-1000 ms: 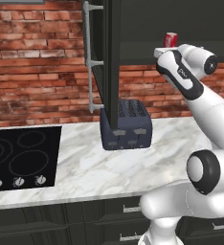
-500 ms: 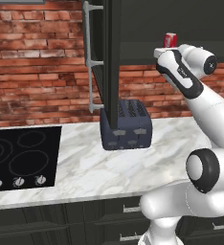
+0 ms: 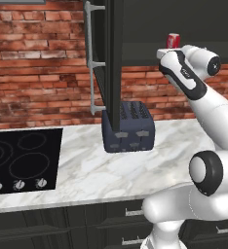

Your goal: Pick the can from the counter and place it in the open cabinet.

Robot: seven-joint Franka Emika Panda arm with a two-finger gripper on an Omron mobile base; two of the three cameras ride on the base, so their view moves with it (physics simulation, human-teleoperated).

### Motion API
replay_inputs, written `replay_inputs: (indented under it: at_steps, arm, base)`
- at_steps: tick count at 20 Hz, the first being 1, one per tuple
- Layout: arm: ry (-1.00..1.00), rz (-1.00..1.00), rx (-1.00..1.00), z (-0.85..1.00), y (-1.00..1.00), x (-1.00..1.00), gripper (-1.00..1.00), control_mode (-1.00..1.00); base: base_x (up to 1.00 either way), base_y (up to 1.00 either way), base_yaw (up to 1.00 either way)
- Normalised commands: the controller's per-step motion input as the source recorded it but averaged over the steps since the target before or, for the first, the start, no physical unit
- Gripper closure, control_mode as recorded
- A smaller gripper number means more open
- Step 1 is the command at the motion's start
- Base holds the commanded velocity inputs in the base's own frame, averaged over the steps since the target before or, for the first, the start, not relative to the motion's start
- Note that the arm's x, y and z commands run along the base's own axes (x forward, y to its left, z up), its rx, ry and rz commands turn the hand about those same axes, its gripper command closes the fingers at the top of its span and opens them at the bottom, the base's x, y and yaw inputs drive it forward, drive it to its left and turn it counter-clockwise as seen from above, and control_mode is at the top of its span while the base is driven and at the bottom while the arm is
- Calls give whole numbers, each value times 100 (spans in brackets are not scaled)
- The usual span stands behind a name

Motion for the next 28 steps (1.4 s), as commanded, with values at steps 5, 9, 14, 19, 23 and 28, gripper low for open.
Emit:
replay_inputs:
  at_steps: [5,9,14,19,23,28]
  arm:
    - [0,0,0,-21,0,14,100,-100]
    - [0,0,0,-17,0,14,-100,-100]
    - [0,0,0,-13,0,11,-100,-100]
    - [0,0,0,-10,0,5,-100,-100]
    - [0,0,0,-4,-7,0,-100,-100]
    - [0,0,0,0,-18,0,-100,-100]
  base:
    - [0,0,0]
    - [0,0,0]
    - [0,0,0]
    - [0,0,0]
    - [0,0,0]
    - [0,0,0]
